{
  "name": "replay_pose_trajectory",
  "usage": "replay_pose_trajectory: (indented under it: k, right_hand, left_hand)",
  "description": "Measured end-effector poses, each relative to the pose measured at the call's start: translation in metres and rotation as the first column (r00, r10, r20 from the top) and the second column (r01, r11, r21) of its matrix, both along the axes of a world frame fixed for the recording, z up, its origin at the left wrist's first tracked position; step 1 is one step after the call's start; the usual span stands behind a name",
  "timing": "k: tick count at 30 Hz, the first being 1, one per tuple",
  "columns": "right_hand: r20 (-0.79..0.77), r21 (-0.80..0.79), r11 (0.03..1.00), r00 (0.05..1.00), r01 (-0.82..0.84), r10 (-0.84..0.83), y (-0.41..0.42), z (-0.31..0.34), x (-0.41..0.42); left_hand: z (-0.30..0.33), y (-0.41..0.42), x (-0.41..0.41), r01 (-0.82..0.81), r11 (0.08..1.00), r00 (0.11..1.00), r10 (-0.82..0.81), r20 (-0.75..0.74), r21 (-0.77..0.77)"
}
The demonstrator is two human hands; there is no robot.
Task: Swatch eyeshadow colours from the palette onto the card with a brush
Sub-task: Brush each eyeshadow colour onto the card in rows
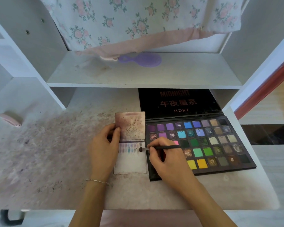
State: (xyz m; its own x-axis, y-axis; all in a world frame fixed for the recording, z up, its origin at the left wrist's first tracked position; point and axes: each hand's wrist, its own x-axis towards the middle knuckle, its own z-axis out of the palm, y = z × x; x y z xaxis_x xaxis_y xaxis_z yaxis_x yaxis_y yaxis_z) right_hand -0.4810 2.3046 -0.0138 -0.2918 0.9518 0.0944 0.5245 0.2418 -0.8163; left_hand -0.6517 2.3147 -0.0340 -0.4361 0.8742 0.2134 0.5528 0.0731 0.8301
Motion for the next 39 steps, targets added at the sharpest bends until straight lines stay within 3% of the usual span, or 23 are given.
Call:
replay_pose_trajectory:
  k: [19,23,27,31,39]
  right_hand:
    - [-0.021,-0.007,1.000,1.000,-0.013,0.013,-0.001,-0.001,0.000]
    - [-0.077,0.040,0.999,0.997,-0.001,0.004,-0.003,0.000,0.001]
    - [-0.214,0.140,0.984,0.974,0.106,-0.075,-0.003,-0.001,0.002]
    - [-0.303,0.138,0.971,0.942,0.196,-0.147,-0.001,-0.005,0.000]
    - [-0.307,0.161,0.962,0.937,0.222,-0.165,0.010,-0.004,-0.006]
  left_hand:
    - [0.000,0.000,0.000,0.014,1.000,1.000,-0.014,0.023,0.001]
    - [0.001,0.000,0.000,0.010,1.000,1.000,-0.010,0.007,-0.004]
    - [0.001,-0.001,0.000,0.012,1.000,1.000,-0.012,0.015,-0.006]
    - [0.002,0.000,0.000,0.017,1.000,0.999,-0.017,0.029,-0.010]
    - [0.004,-0.002,0.000,0.010,1.000,0.999,-0.010,0.052,0.000]
